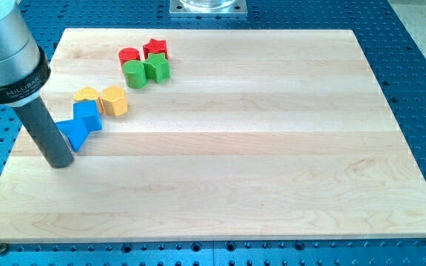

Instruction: Move the triangle towards left

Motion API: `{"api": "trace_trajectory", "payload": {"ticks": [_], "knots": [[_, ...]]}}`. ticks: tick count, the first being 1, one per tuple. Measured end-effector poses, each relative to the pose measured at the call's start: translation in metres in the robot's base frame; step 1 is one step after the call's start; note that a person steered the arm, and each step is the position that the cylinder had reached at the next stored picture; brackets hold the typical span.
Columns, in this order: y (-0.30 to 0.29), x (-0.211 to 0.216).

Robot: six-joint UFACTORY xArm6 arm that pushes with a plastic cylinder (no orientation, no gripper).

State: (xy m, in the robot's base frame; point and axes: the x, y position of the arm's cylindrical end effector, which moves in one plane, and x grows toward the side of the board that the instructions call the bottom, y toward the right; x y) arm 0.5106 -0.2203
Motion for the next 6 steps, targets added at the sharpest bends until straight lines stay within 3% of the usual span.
{"api": "trace_trajectory", "payload": {"ticks": [1, 2, 4, 6], "knots": [[0.015, 0.019], [0.027, 0.005], [-0.013, -0.021], [0.057, -0.012]]}}
